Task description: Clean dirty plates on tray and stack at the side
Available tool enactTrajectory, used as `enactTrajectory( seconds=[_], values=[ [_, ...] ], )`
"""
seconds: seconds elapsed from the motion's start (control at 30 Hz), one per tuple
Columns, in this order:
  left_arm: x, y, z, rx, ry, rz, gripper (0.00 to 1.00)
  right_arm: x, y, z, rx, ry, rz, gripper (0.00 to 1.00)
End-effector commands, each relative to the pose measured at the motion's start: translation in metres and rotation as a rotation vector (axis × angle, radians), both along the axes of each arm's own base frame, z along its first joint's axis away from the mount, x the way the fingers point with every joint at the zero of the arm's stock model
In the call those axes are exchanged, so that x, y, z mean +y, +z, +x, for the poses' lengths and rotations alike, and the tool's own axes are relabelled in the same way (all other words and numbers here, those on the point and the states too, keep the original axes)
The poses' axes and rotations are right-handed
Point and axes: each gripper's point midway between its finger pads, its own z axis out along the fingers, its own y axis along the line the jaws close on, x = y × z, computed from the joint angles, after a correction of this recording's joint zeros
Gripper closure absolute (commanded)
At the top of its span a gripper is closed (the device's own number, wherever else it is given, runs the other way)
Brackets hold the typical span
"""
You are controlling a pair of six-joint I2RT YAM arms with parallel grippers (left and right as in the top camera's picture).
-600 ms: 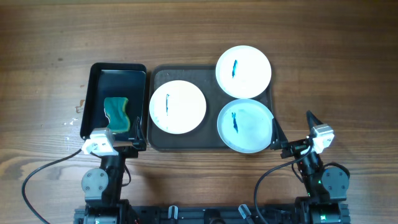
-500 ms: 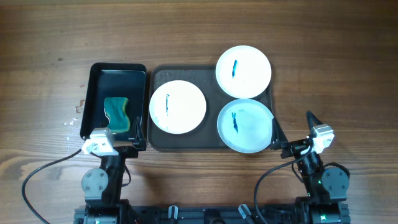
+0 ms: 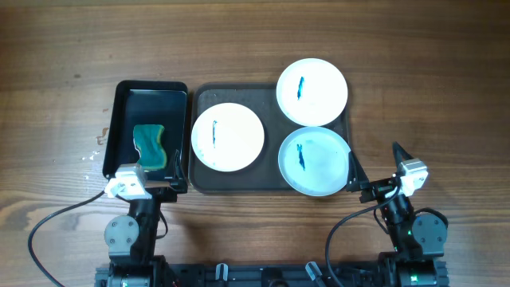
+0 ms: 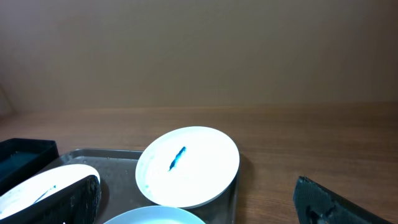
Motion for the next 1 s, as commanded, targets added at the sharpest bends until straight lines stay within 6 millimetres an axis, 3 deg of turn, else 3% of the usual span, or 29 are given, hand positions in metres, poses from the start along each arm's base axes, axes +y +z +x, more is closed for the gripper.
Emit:
enactTrajectory(
  seconds=[0.0,0.97],
  values=[
    [0.0037,-0.0052,0.0007,0.01,0.017,0.016,0.0,0.0002,-0.0012,0.0005,0.006,-0.001,0.007,0.0],
    [0.0031,-0.0049,0.0007,0.008,0.013,0.015,0.0,-0.0046,-0.0018,0.0016,0.009,-0.03,0.011,0.0]
  ],
)
